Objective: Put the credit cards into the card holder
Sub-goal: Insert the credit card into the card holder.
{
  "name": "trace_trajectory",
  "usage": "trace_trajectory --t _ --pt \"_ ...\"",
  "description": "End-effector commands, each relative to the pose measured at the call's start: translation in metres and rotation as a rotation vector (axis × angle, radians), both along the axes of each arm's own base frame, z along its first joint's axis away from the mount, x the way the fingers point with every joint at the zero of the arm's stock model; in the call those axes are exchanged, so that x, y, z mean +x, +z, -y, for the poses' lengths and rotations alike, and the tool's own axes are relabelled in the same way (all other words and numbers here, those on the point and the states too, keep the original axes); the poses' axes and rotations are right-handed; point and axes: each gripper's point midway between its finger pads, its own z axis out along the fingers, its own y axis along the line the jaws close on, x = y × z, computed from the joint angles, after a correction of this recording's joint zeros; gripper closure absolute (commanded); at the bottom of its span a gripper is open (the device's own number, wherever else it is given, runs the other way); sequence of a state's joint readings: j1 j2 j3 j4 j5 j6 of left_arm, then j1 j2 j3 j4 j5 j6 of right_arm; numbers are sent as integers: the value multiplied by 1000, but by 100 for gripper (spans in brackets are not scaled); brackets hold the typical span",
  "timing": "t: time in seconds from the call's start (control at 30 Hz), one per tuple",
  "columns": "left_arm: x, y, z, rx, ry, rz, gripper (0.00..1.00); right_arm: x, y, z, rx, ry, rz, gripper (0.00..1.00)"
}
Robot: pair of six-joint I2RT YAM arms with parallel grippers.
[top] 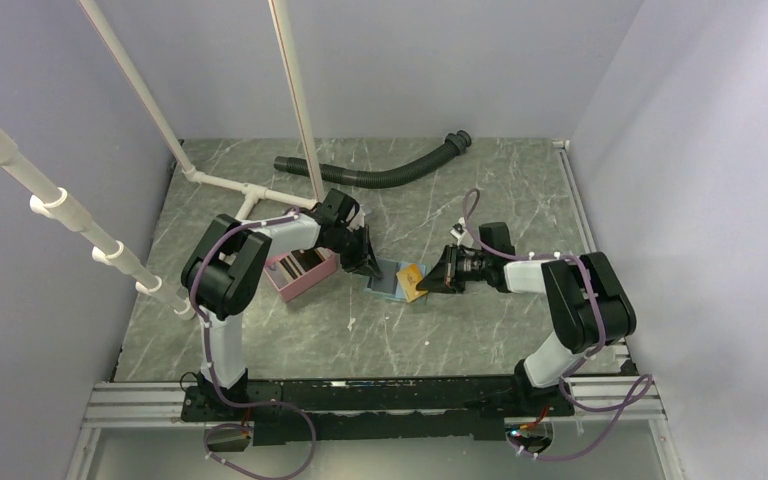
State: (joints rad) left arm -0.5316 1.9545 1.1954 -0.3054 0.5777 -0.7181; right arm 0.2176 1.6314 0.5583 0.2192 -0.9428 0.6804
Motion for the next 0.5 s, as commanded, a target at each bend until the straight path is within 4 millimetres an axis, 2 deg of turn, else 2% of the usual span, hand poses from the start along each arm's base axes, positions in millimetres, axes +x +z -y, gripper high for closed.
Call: trace_trajectory --t 0.0,0.47 --pt "-1 -22 -11 75 7 4 100 16 25 -4 18 13 107 100" --pt "-1 -21 -11 73 6 5 100 14 6 -6 18 13 62 100"
